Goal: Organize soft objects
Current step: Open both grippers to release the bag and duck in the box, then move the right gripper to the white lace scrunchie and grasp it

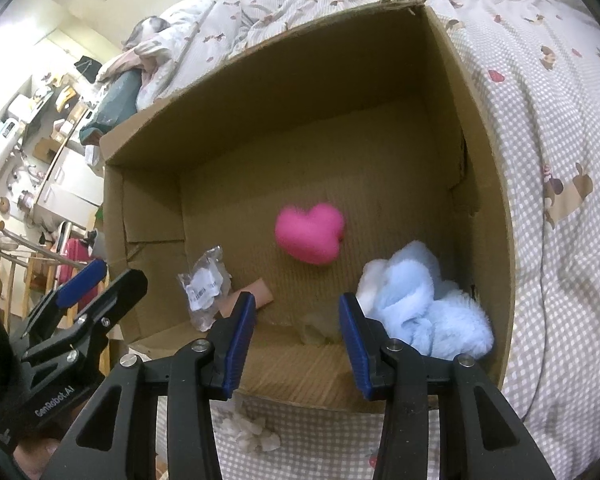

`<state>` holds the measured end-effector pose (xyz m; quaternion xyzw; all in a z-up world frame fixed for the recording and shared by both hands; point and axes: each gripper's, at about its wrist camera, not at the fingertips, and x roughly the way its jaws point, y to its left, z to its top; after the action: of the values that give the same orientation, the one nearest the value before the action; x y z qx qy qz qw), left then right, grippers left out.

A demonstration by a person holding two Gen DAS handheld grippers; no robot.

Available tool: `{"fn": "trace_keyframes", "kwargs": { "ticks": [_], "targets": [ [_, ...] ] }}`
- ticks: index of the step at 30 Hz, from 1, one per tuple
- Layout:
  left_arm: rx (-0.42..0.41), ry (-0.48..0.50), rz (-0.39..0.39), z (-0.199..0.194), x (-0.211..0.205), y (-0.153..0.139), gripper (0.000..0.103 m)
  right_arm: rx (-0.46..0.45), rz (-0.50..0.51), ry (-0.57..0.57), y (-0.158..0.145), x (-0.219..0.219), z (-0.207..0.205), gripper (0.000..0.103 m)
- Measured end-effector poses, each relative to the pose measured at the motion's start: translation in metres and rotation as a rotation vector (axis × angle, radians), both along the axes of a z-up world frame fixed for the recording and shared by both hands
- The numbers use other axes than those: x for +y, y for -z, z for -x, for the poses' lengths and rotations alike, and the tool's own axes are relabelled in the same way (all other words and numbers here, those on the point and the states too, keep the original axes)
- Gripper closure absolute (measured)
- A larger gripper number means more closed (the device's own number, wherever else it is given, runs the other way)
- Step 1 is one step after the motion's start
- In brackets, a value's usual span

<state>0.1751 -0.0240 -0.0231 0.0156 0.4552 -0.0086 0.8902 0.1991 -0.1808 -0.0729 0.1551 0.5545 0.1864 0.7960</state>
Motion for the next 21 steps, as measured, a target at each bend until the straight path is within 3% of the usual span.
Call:
{"fn": "trace_keyframes", "kwargs": {
  "ticks": [1, 2, 5, 21],
  "targets": [
    [0.000, -0.002, -0.001, 0.000, 0.000, -0.001, 0.021, -0.007, -0.003, 0.003, -0.002, -0.001, 0.000, 0.049],
    [0.000, -0.005, 0.001, 0.000, 0.001, -0.001, 0.021, -0.016, -0.006, 0.011, -0.004, -0.003, 0.000, 0.037],
    [-0.010, -0.018, 0.005, 0.003, 0.003, -0.005, 0.020, -0.047, -0.024, 0.033, -0.012, -0.008, 0.001, 0.029],
    [-0.016, -0.079, 0.013, 0.046, 0.024, -0.021, 0.018, -0.105, 0.006, 0.035, -0.038, -0.018, 0.038, 0.028]
  ]
}}
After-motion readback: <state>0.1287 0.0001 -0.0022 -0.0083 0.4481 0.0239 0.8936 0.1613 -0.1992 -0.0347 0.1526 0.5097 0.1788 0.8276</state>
